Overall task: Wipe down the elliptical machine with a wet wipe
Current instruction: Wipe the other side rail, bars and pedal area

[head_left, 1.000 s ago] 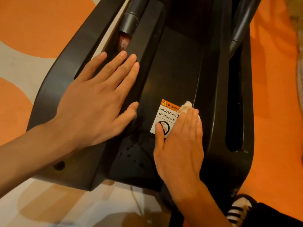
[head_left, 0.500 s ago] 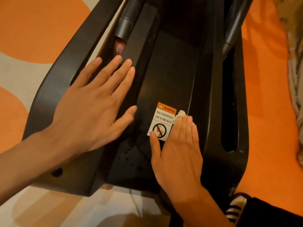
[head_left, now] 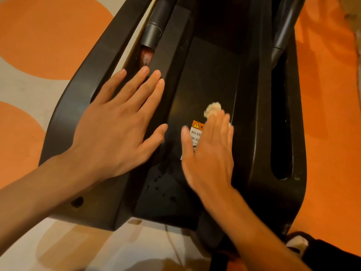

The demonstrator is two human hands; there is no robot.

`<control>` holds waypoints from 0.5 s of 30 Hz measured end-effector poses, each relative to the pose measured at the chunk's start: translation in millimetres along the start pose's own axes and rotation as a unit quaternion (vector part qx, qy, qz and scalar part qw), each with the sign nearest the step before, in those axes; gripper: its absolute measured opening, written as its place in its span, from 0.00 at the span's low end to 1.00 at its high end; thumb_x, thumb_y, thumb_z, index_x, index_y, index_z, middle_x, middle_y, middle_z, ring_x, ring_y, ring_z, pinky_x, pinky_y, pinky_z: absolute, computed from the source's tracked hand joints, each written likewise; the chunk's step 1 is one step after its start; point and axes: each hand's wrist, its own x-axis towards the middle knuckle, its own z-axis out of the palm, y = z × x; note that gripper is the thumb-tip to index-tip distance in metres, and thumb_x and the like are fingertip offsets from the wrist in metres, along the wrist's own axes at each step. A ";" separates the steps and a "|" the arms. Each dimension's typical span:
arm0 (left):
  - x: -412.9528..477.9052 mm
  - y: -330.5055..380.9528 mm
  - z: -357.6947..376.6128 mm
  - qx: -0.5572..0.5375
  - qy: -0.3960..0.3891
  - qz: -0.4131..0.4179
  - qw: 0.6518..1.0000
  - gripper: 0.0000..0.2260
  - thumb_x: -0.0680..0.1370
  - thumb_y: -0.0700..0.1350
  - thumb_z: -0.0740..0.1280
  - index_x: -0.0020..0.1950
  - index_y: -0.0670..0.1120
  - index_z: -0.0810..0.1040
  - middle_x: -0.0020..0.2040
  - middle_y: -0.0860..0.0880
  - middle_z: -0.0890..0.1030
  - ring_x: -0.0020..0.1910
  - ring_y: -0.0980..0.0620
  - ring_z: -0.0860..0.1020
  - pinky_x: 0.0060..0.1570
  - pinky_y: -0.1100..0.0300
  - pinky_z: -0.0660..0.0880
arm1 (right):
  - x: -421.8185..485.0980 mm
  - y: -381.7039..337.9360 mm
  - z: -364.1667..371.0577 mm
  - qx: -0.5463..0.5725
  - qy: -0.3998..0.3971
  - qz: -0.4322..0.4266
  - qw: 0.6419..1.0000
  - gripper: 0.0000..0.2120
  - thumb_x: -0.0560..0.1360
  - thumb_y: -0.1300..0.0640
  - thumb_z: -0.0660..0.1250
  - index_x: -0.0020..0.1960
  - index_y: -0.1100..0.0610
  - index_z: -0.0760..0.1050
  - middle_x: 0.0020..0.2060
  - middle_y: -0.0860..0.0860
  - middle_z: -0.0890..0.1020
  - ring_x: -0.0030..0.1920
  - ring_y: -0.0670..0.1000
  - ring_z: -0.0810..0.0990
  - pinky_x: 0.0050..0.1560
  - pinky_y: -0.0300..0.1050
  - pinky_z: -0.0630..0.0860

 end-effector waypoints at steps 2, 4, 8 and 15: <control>-1.1 1.3 0.5 -0.004 0.001 -0.008 1.000 0.34 0.85 0.61 0.46 0.84 0.40 0.56 0.84 0.43 0.57 0.84 0.46 0.51 0.82 0.42 0.50 | 19.1 -13.2 1.5 0.013 0.010 -0.044 0.999 0.42 0.81 0.34 0.41 0.83 0.64 0.46 0.83 0.60 0.49 0.83 0.55 0.42 0.82 0.54 0.43; -1.1 3.8 0.1 -0.008 0.003 -0.015 1.000 0.34 0.84 0.61 0.45 0.84 0.41 0.56 0.84 0.43 0.57 0.84 0.47 0.51 0.82 0.43 0.50 | -4.3 -14.1 2.3 0.020 -0.017 -0.106 0.994 0.41 0.81 0.34 0.41 0.84 0.61 0.44 0.83 0.57 0.47 0.83 0.52 0.40 0.83 0.53 0.44; -2.1 3.6 0.9 -0.010 0.007 -0.020 1.000 0.34 0.84 0.60 0.45 0.84 0.41 0.56 0.84 0.43 0.57 0.84 0.47 0.51 0.82 0.42 0.50 | -40.4 16.1 1.1 -0.017 -0.020 -0.112 0.993 0.40 0.82 0.33 0.40 0.84 0.59 0.42 0.84 0.55 0.48 0.83 0.52 0.44 0.82 0.53 0.48; -2.5 3.6 1.2 -0.013 0.006 -0.011 1.000 0.32 0.85 0.59 0.46 0.84 0.41 0.56 0.84 0.43 0.57 0.84 0.48 0.53 0.82 0.44 0.50 | 17.8 -32.0 5.1 0.077 -0.013 -0.135 0.988 0.32 0.85 0.44 0.45 0.84 0.58 0.47 0.83 0.54 0.51 0.83 0.51 0.43 0.83 0.51 0.44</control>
